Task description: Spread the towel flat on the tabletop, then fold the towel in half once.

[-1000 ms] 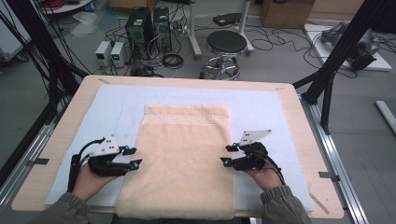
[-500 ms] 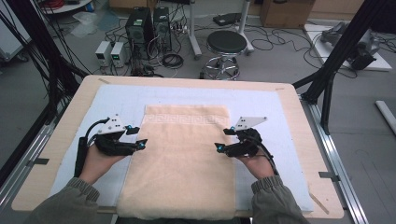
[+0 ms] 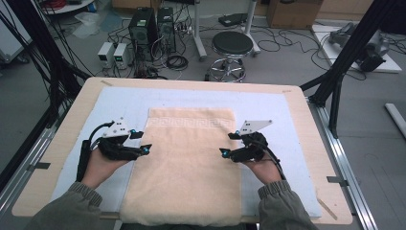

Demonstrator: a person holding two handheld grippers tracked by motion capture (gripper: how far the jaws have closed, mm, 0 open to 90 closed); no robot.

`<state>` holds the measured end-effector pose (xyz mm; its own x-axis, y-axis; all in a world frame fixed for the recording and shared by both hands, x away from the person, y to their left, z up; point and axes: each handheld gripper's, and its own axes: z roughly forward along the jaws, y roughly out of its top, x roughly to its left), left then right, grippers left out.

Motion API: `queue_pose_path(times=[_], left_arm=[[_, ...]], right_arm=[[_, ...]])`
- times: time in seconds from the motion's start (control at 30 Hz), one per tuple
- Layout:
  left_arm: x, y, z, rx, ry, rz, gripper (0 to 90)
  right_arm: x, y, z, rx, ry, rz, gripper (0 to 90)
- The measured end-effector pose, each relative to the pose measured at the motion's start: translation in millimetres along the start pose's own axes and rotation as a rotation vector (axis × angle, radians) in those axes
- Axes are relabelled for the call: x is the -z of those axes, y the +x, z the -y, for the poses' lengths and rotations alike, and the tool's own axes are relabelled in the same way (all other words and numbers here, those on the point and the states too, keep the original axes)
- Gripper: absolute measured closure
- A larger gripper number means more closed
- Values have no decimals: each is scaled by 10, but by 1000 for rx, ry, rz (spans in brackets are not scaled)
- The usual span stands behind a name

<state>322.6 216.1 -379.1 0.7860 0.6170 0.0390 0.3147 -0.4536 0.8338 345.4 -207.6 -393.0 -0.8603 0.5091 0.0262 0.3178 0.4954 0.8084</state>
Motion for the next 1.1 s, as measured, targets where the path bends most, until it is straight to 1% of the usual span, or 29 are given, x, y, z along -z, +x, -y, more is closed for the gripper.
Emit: queue_pose_path(times=[0.13, 0.17, 0.3, 0.43, 0.47, 0.53, 0.6, 0.7, 0.77, 0.87, 0.9, 1.0, 1.1], left_arm=[[-16, 20, 6, 2, 6, 5, 401], [-25, 23, 10, 10, 6, 6, 399], [-57, 46, 19, 14, 25, 10, 392], [-111, 50, 18, 11, 36, 14, 398], [-131, 56, 16, 12, 38, 8, 398], [-154, 78, 11, 17, 43, 10, 399], [-173, 114, 2, 25, 38, -2, 400], [-191, 166, -19, 39, 35, -8, 404], [-200, 216, -63, 37, 41, -19, 405], [-212, 318, -155, 58, 10, -42, 417], [-216, 347, -174, 61, 11, -47, 419], [-250, 434, -228, 78, 19, -88, 420], [-312, 507, -203, 84, 18, -119, 439]], right_arm=[[-3, -13, 8, -1, 7, 2, 307], [-6, -21, 11, -1, 9, 2, 307], [-45, -56, 25, -7, 24, 2, 308], [-74, -74, 28, -12, 36, 1, 307], [-78, -85, 24, -12, 37, 4, 307], [-74, -115, 3, -15, 40, 11, 307], [-62, -149, -40, -7, 49, 17, 307], [-28, -192, -135, -4, 54, 33, 307], [-13, -233, -218, 11, 49, 47, 308], [-33, -321, -301, 20, 64, 62, 311], [-49, -368, -328, 8, 65, 74, 311], [-92, -488, -360, -14, 68, 102, 312], [-143, -573, -339, -40, 66, 112, 315]])
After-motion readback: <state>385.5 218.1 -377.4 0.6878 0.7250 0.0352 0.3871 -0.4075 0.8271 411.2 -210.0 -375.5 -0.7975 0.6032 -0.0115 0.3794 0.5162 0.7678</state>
